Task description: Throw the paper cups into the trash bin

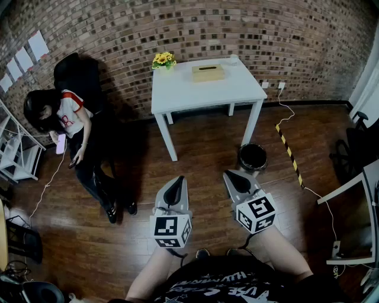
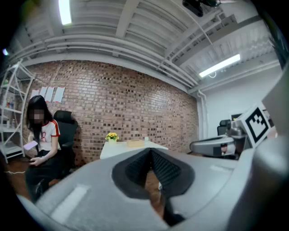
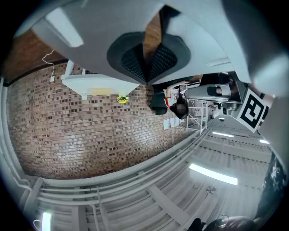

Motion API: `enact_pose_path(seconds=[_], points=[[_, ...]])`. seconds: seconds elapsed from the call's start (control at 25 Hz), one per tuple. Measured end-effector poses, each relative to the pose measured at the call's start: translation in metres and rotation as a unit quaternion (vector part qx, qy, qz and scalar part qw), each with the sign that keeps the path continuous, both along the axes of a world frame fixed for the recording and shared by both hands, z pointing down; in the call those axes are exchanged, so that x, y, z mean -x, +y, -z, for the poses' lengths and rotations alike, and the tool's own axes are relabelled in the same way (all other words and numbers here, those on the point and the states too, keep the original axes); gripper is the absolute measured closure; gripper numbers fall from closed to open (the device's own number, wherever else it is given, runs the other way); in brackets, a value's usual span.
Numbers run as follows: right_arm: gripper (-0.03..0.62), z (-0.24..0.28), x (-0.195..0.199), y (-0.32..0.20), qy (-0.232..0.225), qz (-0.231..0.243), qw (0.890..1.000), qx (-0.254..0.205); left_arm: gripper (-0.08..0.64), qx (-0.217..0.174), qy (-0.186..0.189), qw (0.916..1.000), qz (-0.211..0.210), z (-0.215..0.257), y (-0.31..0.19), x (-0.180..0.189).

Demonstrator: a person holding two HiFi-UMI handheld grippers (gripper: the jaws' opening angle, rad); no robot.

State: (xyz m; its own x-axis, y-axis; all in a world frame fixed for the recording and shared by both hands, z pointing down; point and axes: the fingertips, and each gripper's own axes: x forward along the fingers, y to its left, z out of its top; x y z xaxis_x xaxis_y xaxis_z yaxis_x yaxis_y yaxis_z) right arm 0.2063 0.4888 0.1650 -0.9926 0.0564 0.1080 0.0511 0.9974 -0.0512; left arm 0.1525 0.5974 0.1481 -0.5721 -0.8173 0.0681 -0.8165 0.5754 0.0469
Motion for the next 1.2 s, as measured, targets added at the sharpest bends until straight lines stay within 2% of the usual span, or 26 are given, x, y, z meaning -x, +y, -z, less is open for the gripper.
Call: enact_pose_path(seconds=[0.2, 0.36, 0.56, 0.72, 0.84, 1.04, 1.2], points=[[0.584, 0.011, 0.0, -0.011, -0.026, -0.028, 0.999, -0.005, 0.555, -0.005, 0.001, 0.9999, -0.014, 0.004, 0.011, 0.017], [0.584, 0.008, -0.006, -0.035, -0.017, -0.057, 0.998, 0.005, 0.555, -0.01, -0.003, 0.9998, -0.015, 0.006, 0.008, 0.026], [0.584, -0.007, 0.009, -0.073, -0.007, -0.064, 0.998, -0.004, 0.555, 0.001, 0.0, 0.9999, -0.014, -0.009, -0.018, 0.049], [0.584, -0.022, 0.049, -0.116, -0.014, -0.064, 0.998, 0.019, 0.555, 0.002, -0.014, 0.9999, 0.008, -0.01, -0.047, 0.088], [0.584, -0.016, 0.087, -0.151, -0.047, -0.051, 0.997, 0.039, 0.555, 0.001, -0.022, 0.9991, 0.035, -0.007, -0.074, 0.126], [0.584, -0.01, 0.156, -0.212, -0.054, -0.034, 0.998, 0.026, 0.555, 0.002, -0.028, 0.998, 0.057, 0.005, -0.137, 0.191], [0.584, -0.009, 0.201, -0.253, -0.047, -0.018, 0.998, 0.026, 0.555, 0.008, -0.029, 0.9977, 0.061, 0.008, -0.184, 0.227]])
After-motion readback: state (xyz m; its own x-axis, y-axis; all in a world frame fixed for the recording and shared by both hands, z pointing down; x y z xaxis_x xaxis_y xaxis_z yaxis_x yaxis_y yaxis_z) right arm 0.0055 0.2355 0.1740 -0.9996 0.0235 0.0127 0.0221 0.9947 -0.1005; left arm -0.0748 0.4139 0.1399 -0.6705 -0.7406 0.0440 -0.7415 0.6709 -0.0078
